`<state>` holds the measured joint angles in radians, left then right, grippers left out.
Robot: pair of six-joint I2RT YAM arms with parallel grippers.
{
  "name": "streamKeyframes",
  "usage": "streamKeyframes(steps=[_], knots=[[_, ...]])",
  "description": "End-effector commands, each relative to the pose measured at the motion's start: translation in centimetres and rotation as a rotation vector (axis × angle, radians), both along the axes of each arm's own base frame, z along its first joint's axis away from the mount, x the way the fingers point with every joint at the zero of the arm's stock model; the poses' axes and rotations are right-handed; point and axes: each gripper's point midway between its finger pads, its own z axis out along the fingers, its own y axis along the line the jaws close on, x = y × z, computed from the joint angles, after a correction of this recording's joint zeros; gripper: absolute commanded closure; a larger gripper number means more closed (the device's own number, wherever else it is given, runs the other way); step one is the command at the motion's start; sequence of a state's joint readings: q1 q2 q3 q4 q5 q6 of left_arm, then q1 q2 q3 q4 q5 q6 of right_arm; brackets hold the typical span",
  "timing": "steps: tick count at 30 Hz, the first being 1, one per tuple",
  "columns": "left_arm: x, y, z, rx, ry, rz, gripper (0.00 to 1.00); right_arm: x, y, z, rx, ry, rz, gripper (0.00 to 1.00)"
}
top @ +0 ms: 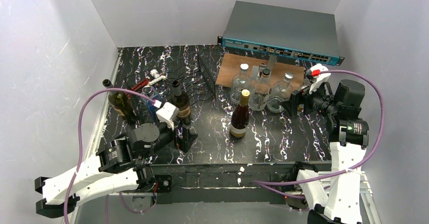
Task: Take the wine bottle off the wine rack
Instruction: Reset both arms
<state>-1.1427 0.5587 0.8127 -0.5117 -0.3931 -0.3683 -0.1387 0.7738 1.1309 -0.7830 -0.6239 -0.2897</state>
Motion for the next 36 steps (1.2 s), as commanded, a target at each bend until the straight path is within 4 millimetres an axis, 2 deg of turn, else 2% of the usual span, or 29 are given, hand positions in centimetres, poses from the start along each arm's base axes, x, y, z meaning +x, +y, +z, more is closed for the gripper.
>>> streamKeyframes(steps=[1,12,23,36], knots=[[0.1,1.8,0.8,0.014,-0.017,0.05,0.02,-0.2,0.0,0.3,0.008,-0.02,0.014,0.02],[0.1,3.3,1.1,0.012,-0.033,0.082,0.02,-0.2,-0.2,-0.4,0.067,0.005,-0.054,0.02],[0.2,4.1,1.0,0.0,-0.04,0.116,0.02,1.0,-2.5,0.3,0.125,0.011,-0.27,0.02],[0.4,4.2,0.9,0.003,-0.042,0.126,0.02,0.9,-2.5,0.4,0.127,-0.002,-0.273,0.02]])
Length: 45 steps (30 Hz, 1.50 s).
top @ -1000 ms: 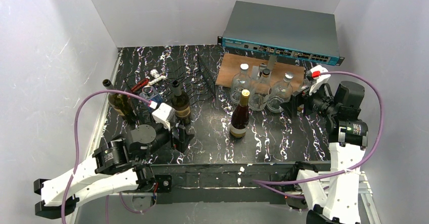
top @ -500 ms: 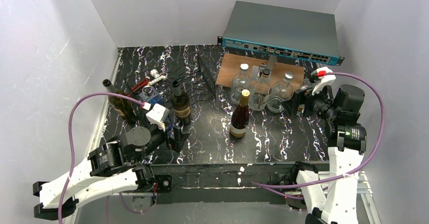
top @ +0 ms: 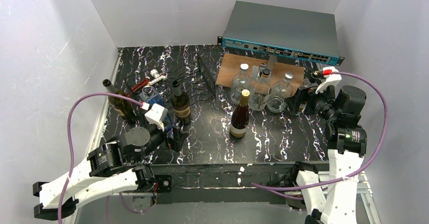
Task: Take the wine bottle off the wine rack
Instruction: Reset both arms
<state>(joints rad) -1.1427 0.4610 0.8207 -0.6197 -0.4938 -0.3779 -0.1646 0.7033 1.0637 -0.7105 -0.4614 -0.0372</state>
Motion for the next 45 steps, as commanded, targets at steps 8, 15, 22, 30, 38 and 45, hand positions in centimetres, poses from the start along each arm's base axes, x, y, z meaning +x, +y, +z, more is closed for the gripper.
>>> streamKeyframes(steps=[8,15,22,30,38,45], knots=[[0.2,0.7,0.5,-0.005,-0.01,0.031,0.02,0.5,-0.1,1.1,-0.005,-0.061,-0.002,0.02],[0.2,0.5,0.4,-0.003,-0.007,0.028,0.02,0.7,-0.2,1.1,-0.007,-0.065,-0.007,0.02],[0.3,0.4,0.5,0.0,-0.012,0.025,0.02,0.9,-0.6,1.2,-0.01,-0.069,-0.027,0.02],[0.2,0.3,0.5,-0.005,-0.011,0.02,0.02,1.1,-0.8,1.5,-0.033,-0.087,-0.03,0.02],[0.0,-0.7,2.1,-0.055,-0.025,-0.017,0.02,1.0,-0.2,1.4,-0.074,-0.101,0.046,0.02],[0.1,-1.2,2.7,-0.052,-0.03,-0.031,0.02,0.8,-0.1,0.8,-0.066,-0.089,0.048,0.01]])
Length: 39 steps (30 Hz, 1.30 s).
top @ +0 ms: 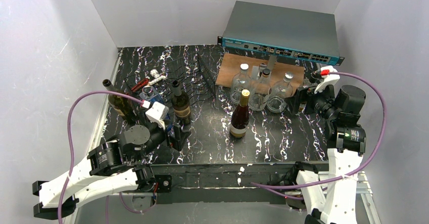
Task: Take the wine bottle off the wine rack
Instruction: Reset both arms
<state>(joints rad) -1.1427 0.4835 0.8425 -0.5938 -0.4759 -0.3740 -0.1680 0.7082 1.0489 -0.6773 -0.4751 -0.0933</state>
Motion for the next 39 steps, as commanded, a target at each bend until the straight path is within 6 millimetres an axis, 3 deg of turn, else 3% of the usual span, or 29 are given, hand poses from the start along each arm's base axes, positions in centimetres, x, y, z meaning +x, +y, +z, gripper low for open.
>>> streamKeyframes(steps=[1,39], knots=[[0.0,-0.5,1.8,-0.029,-0.023,-0.015,0.02,0.2,0.1,1.0,-0.021,-0.058,0.021,0.01],[0.4,-0.4,0.7,-0.006,-0.034,-0.001,0.02,-0.1,0.8,-0.1,-0.013,-0.044,0.069,0.02]])
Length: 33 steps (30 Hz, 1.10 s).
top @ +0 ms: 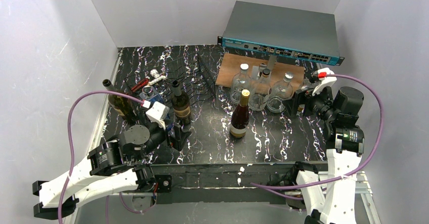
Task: Take the wine bottle off the wine rack
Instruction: Reset both arms
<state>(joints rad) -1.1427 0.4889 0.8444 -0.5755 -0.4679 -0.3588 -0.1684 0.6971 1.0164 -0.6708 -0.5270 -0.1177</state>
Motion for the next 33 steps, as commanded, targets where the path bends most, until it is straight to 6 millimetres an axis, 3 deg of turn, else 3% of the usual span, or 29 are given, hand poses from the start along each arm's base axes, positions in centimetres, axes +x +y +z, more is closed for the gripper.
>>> streamKeyframes(steps=[1,7,13,27,33], knots=[[0.4,-0.2,0.6,-0.009,-0.026,0.009,0.02,0.3,0.1,0.8,-0.012,-0.048,0.014,0.02],[0.7,-3.1,3.6,-0.037,-0.075,-0.072,0.02,0.2,0.5,1.8,0.008,-0.057,0.037,0.02],[1.2,-5.0,5.4,-0.026,-0.097,-0.11,0.02,0.7,-0.5,2.9,-0.007,-0.069,-0.029,0.02],[0.9,-3.9,5.3,-0.037,-0.099,-0.095,0.02,0.8,-1.8,4.5,0.031,-0.089,-0.156,0.02],[0.7,-3.5,4.9,-0.036,-0.084,-0.088,0.02,1.0,-2.2,3.9,0.027,-0.086,-0.175,0.02]])
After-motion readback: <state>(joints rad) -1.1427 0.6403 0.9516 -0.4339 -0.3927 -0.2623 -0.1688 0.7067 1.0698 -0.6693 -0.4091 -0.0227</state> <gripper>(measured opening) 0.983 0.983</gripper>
